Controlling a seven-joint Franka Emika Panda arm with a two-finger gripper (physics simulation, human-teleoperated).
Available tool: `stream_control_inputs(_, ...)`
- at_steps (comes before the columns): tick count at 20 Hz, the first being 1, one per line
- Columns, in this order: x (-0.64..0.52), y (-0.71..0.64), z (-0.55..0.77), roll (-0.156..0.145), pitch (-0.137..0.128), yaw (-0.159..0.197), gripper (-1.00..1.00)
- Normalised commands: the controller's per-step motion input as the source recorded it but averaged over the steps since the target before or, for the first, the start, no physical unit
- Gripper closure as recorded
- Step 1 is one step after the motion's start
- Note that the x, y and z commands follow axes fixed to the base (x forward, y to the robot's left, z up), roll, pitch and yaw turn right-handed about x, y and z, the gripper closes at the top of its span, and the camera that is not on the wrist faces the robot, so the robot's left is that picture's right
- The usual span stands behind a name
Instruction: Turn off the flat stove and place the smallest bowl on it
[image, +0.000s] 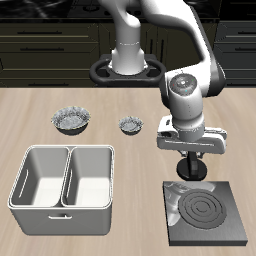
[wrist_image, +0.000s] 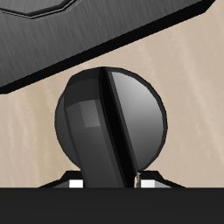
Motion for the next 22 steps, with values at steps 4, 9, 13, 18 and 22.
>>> stream_control_inputs(4, -0.09, 0.13, 0.09, 0.040, -0.014, -0.066, 1.00)
stream_control_inputs(9, -0.11, 0.14, 0.05, 0.041, 0.009, -0.064, 1.00)
stream_control_inputs(13, -0.07, 0.09, 0.10, 0.010, -0.023, 0.000, 1.00)
stream_control_inputs(18, 0.02, 0.01, 0.02, 0.002, 0.000, 0.026, 1.00)
stream_control_inputs(22, 0.00, 0.05, 0.01, 0.014, 0.001, 0.025, 1.00)
